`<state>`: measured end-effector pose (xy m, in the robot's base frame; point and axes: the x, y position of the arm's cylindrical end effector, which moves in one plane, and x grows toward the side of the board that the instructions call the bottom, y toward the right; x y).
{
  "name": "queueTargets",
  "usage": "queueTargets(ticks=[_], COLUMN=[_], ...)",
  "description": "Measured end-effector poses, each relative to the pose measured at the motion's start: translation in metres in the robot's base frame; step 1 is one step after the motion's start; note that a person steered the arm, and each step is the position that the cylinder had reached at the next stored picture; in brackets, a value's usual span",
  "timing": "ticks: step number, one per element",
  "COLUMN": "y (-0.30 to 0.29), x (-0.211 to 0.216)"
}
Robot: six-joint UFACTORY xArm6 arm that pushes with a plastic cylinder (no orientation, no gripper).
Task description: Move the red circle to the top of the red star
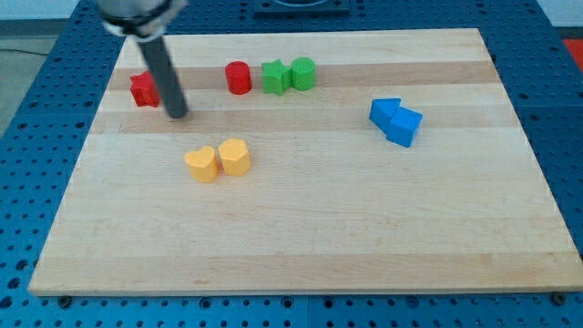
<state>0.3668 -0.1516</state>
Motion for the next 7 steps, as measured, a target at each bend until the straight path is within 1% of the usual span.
queueTargets(ticks=[1, 2, 4, 5, 6, 7], y=[0.06, 0.071, 0.035, 0.097, 0.073, 0.002], x=[-0.011, -0.021, -0.077, -0.082, -0.106, -0.101])
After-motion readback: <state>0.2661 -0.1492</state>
